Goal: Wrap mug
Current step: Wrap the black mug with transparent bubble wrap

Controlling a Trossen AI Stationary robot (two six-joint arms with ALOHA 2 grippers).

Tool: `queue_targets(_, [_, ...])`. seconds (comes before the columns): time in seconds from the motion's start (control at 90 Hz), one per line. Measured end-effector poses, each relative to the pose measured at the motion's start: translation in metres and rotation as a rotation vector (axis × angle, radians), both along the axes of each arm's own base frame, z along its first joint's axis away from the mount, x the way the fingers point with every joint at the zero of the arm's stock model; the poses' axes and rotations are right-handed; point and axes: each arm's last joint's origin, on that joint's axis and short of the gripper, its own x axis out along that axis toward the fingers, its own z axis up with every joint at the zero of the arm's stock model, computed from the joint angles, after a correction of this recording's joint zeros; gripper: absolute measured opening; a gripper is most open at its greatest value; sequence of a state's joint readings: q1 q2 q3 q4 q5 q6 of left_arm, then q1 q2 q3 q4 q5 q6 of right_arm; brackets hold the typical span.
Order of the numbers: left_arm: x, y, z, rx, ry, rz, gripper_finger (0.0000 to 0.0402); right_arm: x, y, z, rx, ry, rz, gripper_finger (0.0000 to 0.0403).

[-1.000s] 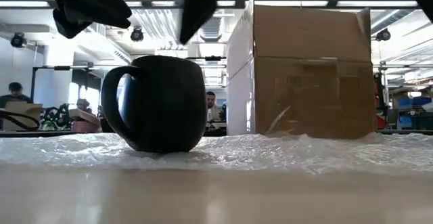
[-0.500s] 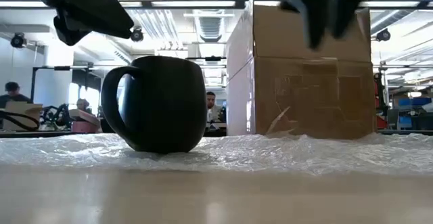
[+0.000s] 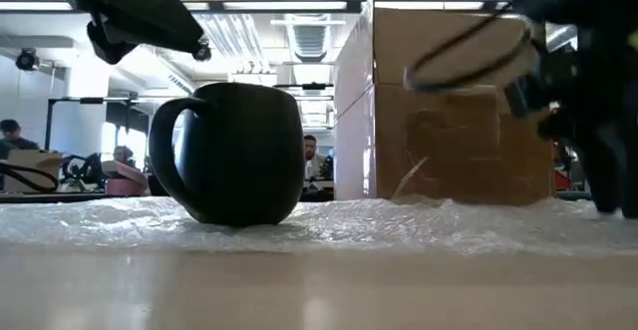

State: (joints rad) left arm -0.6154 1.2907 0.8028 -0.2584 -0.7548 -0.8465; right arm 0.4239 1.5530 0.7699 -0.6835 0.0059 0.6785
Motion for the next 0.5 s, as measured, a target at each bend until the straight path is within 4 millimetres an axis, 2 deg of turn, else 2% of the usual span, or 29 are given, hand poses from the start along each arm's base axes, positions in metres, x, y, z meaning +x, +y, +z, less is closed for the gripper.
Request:
queue_targets(0.144, [0.003, 0.002, 0.004, 0.007, -0.053, 0.043, 0.0075, 0.011, 0.003, -0.008, 0.061, 0.018, 0.093, 0.0087])
queue_targets(0.278, [0.004, 0.002, 0.005, 0.039, -0.053, 0.022, 0.0075, 0.029, 0.010, 0.001, 0.081, -0.062, 0.205, 0.0012])
queue_targets(0.5, [0.006, 0.000, 0.007, 0.024, -0.081, 0.019, 0.0075, 0.078, 0.027, 0.046, 0.100, -0.459, 0.438, 0.0007])
